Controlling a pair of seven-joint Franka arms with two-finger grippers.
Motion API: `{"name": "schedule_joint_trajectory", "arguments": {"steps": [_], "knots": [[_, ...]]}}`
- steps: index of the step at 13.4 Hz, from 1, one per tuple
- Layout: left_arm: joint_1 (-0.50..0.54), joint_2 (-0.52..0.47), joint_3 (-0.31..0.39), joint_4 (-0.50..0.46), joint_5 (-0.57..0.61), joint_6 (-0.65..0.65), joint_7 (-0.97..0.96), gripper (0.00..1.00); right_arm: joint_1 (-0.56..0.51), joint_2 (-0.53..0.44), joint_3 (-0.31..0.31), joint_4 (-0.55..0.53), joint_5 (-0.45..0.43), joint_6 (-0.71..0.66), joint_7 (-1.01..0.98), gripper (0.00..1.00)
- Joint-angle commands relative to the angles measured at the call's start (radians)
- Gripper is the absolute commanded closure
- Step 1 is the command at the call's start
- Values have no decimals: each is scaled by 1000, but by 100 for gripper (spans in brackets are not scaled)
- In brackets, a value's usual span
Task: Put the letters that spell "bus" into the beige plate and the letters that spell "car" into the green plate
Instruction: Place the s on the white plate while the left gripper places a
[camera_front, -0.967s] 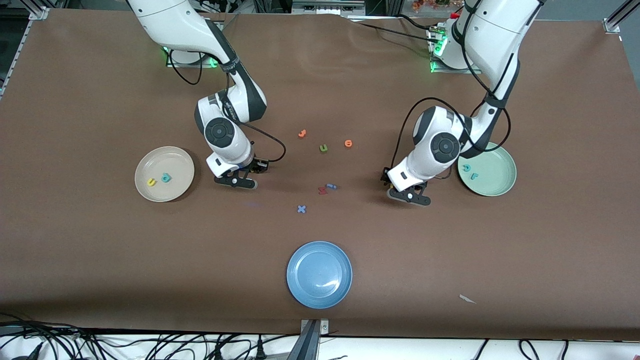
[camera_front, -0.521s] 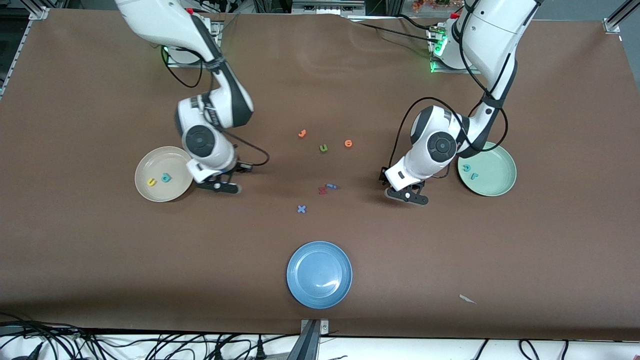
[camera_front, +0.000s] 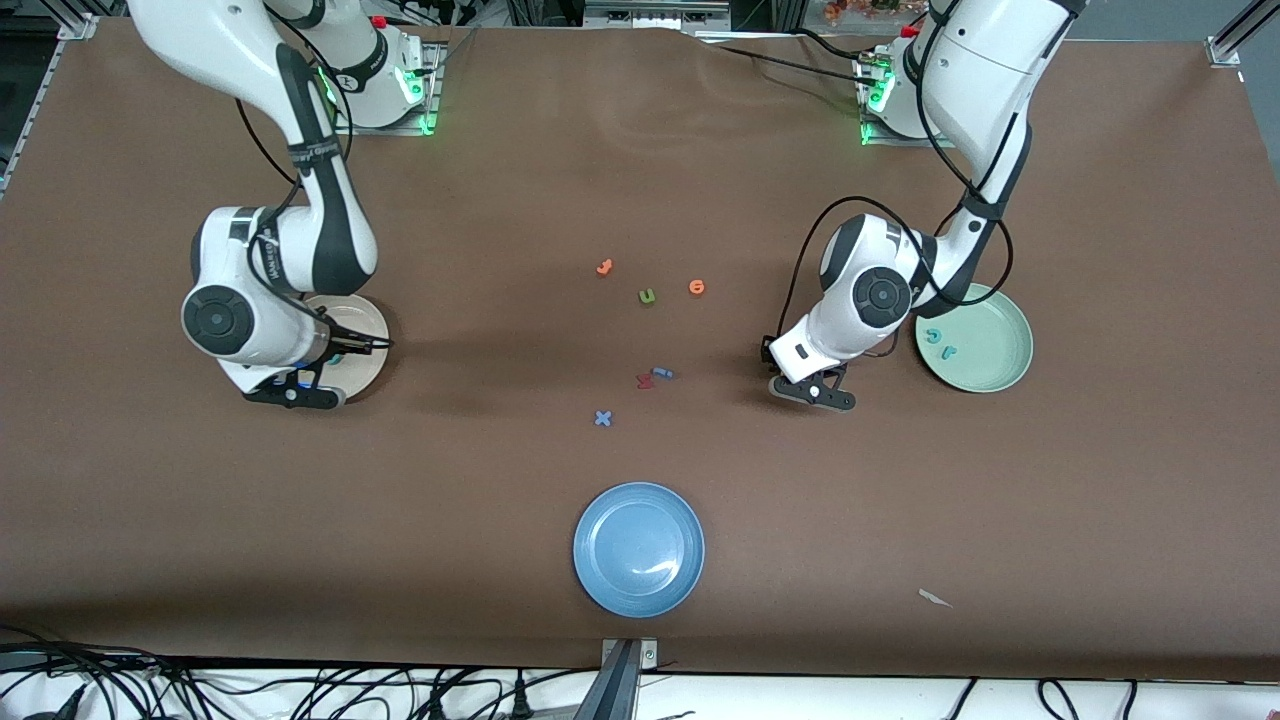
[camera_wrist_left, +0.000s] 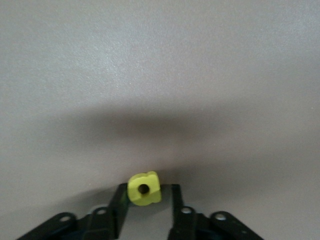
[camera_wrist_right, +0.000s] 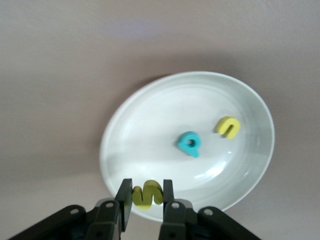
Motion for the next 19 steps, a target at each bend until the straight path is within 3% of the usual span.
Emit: {"name": "schedule_joint_trajectory", "arguments": {"steps": [1, 2, 3, 4, 6, 8, 11, 14, 17, 19], "knots": [[-12, 14, 7, 16, -9, 6, -2, 82, -29, 25, 4, -51, 12, 67, -69, 79], [-12, 13, 7, 16, -10, 5, -2, 84, -29, 26, 7, -63, 12, 83, -69, 73], [-12, 13, 7, 16, -9, 5, -2, 87, -29, 29, 7, -65, 12, 85, -69, 46], [-12, 8, 7, 16, -9, 5, 1, 91, -29, 26, 7, -63, 14, 83, -66, 5], [0, -27, 8, 15, -4, -9, 8, 95, -27, 11, 7, -54, 14, 69, -59, 1], [78, -108, 8, 1, 0, -114, 9, 98, -27, -46, 2, -13, 12, 8, -58, 1], [227, -214, 8, -20, 86, -283, 189, 98, -29, -72, -45, 201, 12, -240, -60, 1], [333, -309, 16, -140, 91, -293, 349, 98, -33, -72, -73, 396, 9, -387, -66, 1], [394, -380, 45, -249, 247, -291, 393, 98, -33, -72, -73, 525, 8, -455, -72, 1], [409, -382, 74, -268, 255, -288, 397, 87, -32, -73, -67, 541, 6, -472, -71, 1]]}}
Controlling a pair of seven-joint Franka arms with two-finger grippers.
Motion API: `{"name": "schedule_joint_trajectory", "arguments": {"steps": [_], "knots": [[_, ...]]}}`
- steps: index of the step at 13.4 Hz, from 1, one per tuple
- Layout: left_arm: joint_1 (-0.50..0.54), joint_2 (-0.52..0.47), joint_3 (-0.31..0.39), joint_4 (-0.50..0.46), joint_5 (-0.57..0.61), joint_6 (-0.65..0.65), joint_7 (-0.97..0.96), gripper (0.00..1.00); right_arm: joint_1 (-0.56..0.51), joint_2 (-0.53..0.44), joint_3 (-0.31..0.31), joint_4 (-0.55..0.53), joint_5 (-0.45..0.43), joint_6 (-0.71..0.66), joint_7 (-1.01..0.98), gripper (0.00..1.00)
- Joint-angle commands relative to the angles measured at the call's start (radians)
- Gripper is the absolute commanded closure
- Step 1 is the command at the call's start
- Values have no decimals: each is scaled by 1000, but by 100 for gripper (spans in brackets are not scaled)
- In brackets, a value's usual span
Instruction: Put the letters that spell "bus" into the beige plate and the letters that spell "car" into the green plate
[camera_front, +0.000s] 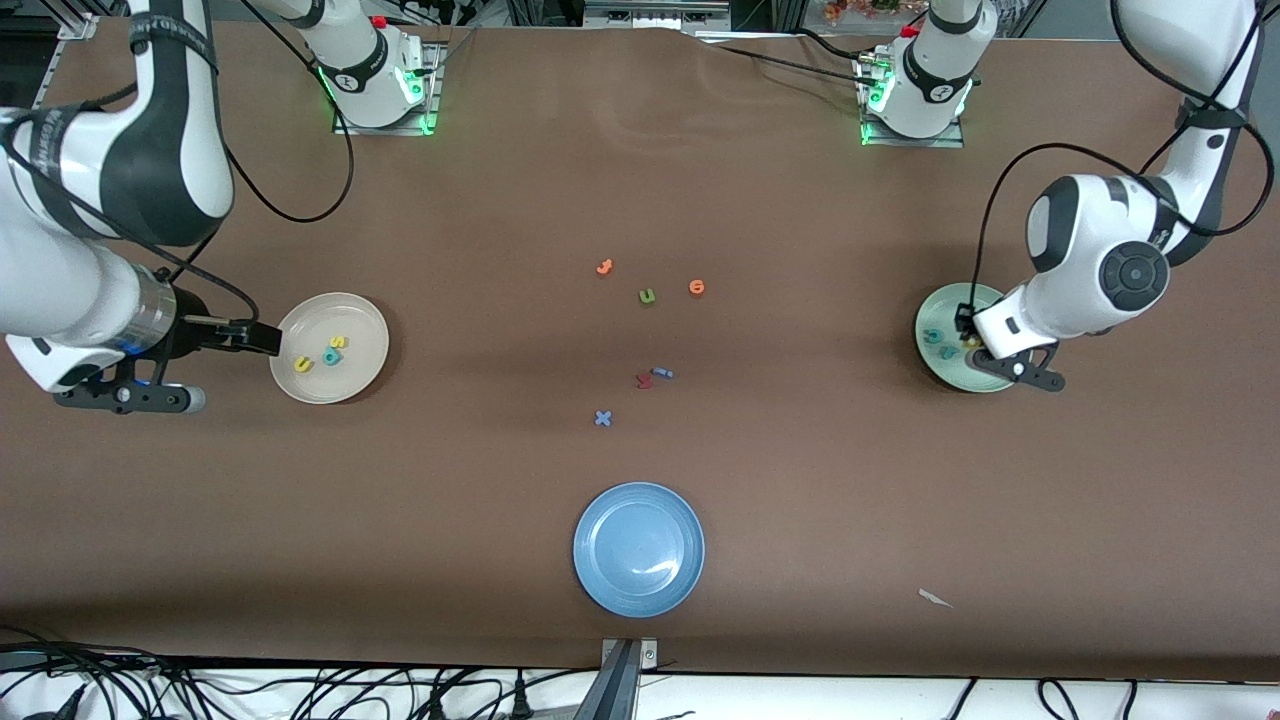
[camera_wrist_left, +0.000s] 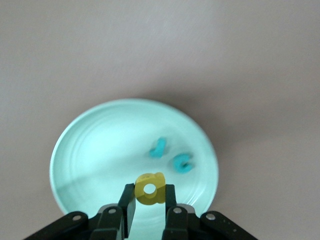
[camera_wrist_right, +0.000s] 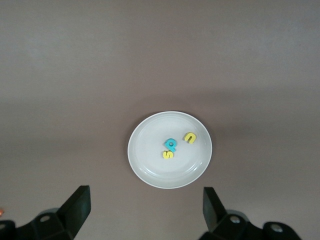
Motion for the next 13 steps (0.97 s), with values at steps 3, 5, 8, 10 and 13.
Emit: {"name": "schedule_joint_trajectory", "arguments": {"steps": [3, 5, 8, 10, 13], "knots": [[16, -45, 17, -51, 30, 20, 31, 29, 0, 19, 4, 71, 4, -34, -6, 1], [18, -52, 17, -50, 30, 23, 28, 0, -4, 19, -2, 71, 7, -28, -20, 0], [18, -104, 16, -60, 30, 8, 26, 0, -8, 19, -5, 85, 4, -37, -113, 0], [13, -180, 10, -83, 13, -15, 31, 0, -41, 19, 7, 97, -1, -66, -86, 0], [-1, -284, -7, -60, 1, -43, 17, 0, -157, 19, 93, 151, 7, -82, -51, 1]]}}
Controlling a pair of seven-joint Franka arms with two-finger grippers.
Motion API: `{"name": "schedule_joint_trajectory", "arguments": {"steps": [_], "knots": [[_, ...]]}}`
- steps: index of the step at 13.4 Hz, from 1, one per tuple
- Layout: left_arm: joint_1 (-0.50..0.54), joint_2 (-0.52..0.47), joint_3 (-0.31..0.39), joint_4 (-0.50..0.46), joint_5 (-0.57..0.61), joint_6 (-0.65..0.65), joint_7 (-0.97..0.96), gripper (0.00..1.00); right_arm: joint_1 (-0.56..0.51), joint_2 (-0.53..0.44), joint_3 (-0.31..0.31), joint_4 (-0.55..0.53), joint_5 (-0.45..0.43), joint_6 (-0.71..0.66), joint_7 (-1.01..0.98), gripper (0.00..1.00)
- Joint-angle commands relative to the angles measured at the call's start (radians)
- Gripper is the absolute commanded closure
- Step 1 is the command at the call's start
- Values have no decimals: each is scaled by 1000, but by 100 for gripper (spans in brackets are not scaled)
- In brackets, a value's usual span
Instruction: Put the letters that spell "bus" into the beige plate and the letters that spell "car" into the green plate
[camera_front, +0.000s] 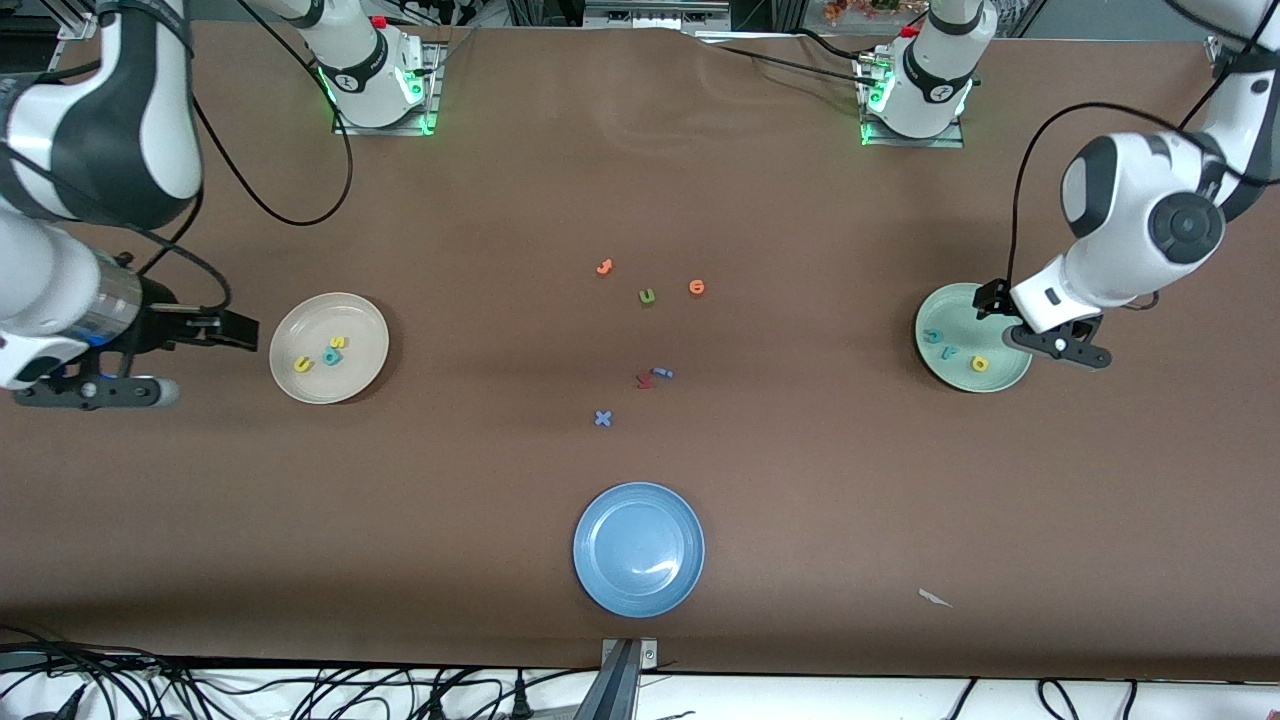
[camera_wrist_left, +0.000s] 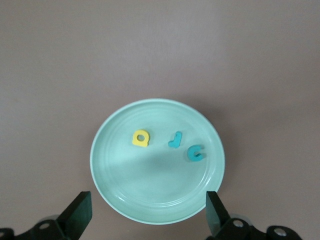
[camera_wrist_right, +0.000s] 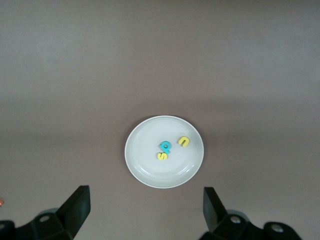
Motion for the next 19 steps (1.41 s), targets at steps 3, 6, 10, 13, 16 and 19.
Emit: {"name": "schedule_joint_trajectory", "arguments": {"steps": [3, 6, 10, 13, 16, 19], "knots": [[-33, -164, -13, 121, -7, -219, -1, 0, -272, -9, 277, 87, -31, -42, 27, 1], [-53, -148, -10, 355, -5, -423, -1, 0, -351, -48, 374, 64, -61, -53, 33, 1], [-49, -97, -1, 675, -8, -765, -2, 0, -351, -83, 401, 13, -132, -49, 71, 2], [-52, -89, -3, 765, -8, -852, -62, 0, -352, -91, 408, -14, -147, -24, 82, 1], [-33, -62, 2, 762, -69, -852, -102, 0, -348, -85, 408, -8, -147, -19, 82, 1], [-23, -62, 6, 757, -99, -885, -163, 0, -345, -85, 408, -7, -144, -21, 82, 1]]}}
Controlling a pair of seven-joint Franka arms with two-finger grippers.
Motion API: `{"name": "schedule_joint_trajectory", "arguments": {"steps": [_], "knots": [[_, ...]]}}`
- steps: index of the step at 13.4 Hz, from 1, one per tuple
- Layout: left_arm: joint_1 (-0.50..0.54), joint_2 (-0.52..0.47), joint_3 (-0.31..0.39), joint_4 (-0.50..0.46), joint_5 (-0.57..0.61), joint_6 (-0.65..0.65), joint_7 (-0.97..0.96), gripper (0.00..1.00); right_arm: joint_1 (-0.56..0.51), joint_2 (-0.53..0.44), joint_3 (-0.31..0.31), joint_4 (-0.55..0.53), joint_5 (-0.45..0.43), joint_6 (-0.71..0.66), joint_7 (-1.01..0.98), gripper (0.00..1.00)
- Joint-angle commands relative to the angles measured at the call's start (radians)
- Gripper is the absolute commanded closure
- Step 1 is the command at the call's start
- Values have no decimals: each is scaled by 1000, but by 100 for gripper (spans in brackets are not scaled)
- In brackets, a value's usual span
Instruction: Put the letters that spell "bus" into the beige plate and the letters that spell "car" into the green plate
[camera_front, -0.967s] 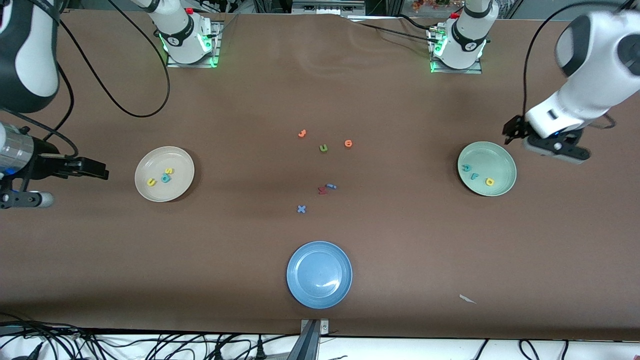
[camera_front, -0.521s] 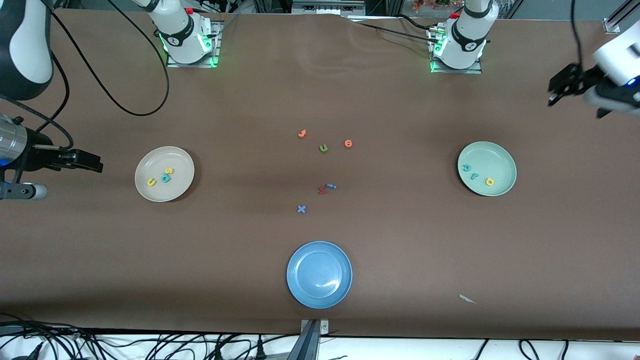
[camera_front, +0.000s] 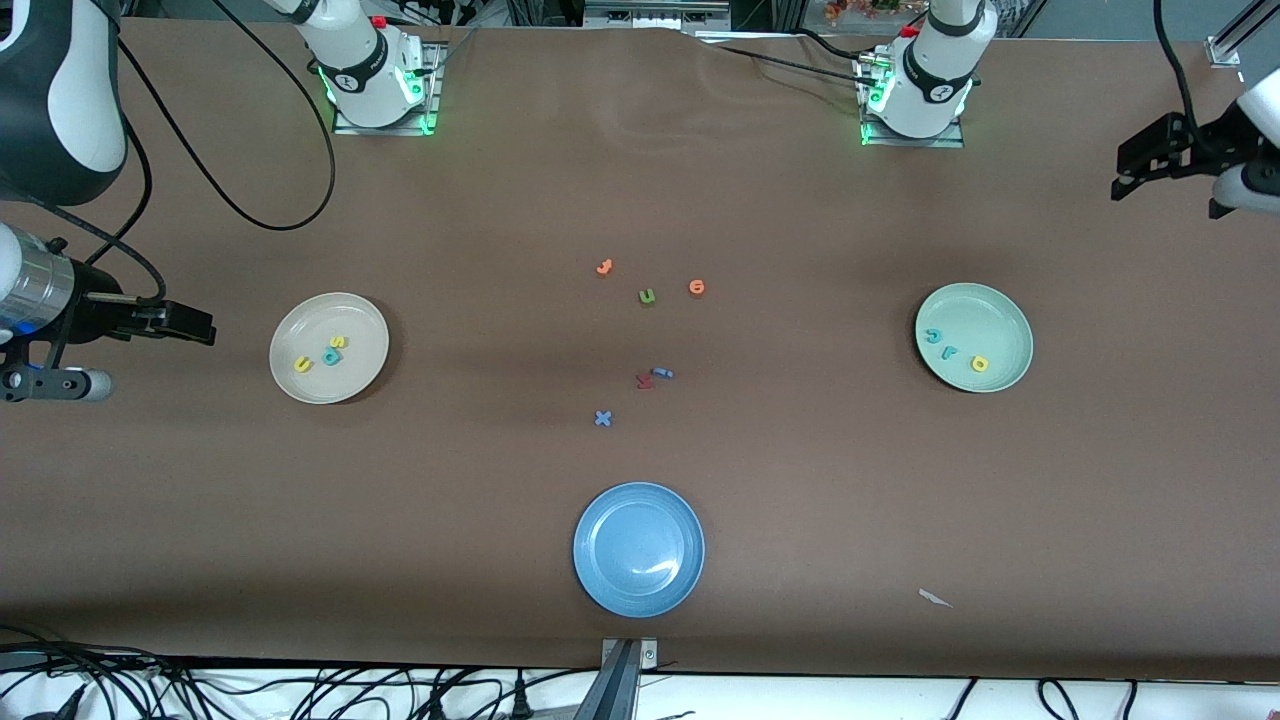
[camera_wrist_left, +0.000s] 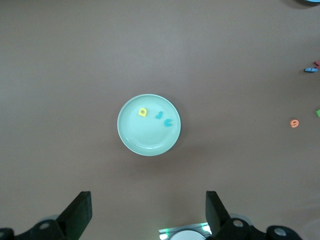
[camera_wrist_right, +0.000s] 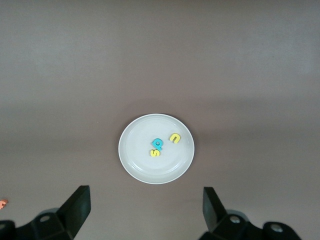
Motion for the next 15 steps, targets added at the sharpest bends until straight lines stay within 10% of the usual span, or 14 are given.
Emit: {"name": "schedule_joint_trajectory", "arguments": {"steps": [1, 15], "knots": [[9, 15, 1, 39, -28, -43, -34, 0, -8, -37, 18, -37, -18, 9, 14, 1], [8, 18, -3, 42, -29, -46, -34, 0, -9, -32, 17, -34, -15, 4, 13, 1]]}}
